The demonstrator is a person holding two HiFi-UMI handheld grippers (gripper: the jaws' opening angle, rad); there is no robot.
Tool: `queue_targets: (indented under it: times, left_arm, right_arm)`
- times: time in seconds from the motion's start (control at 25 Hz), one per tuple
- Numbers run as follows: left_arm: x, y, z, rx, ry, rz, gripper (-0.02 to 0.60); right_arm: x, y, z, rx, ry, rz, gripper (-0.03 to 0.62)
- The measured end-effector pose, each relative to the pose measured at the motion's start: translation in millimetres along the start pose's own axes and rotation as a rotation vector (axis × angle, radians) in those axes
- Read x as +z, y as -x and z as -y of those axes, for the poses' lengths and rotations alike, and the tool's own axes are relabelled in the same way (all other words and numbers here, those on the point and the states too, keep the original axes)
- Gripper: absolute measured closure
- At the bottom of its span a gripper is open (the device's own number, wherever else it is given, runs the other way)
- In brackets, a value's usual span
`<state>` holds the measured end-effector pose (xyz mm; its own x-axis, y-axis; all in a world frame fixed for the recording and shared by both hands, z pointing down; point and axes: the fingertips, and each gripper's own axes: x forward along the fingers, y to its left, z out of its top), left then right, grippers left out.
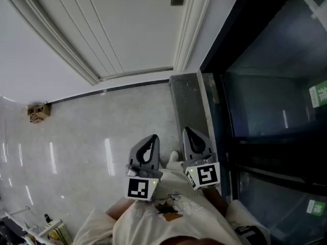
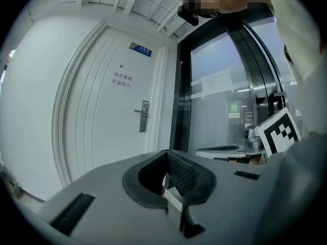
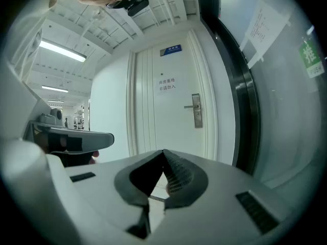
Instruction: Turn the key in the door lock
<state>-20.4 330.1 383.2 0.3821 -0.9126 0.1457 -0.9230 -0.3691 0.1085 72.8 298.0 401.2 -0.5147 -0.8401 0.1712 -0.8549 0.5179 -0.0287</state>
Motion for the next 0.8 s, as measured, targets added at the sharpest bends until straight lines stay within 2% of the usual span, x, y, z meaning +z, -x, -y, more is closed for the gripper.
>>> queue_targets:
  times: [0.12, 0.4, 0.56, 0.68, 0.8]
  left_arm:
    - [-6.0, 1.9, 22.3, -0.012, 0.010, -0.027, 0.575]
    - [3.7, -6.9, 58.3, -0.025, -0.006, -0.021, 0.575]
    - [4.0, -23.1, 70.8, -0.014, -0.002, 0.002, 0.575]
    - [-8.9, -40.1, 78.4, 0.000, 0.006, -0.003, 0.575]
    - [-6.6, -56.3, 75.6, 0.013, 0.016, -0.002, 0.575]
  right_arm:
    - [-3.9, 17.4, 5.7, -0.002, 0.008, 0.000, 0.588]
    - [-1.7, 42.9, 30.1, 0.004, -0.006, 0.012, 0.586]
    - [0.2, 43.5, 47.6, 0.081, -0.128, 0.044, 0.583]
    - [-7.3, 40.0, 63.5, 0.074, -0.082, 0.060, 0.583]
    - [-12.7, 27.3, 75.5, 0.068, -0.051, 0.041, 0.583]
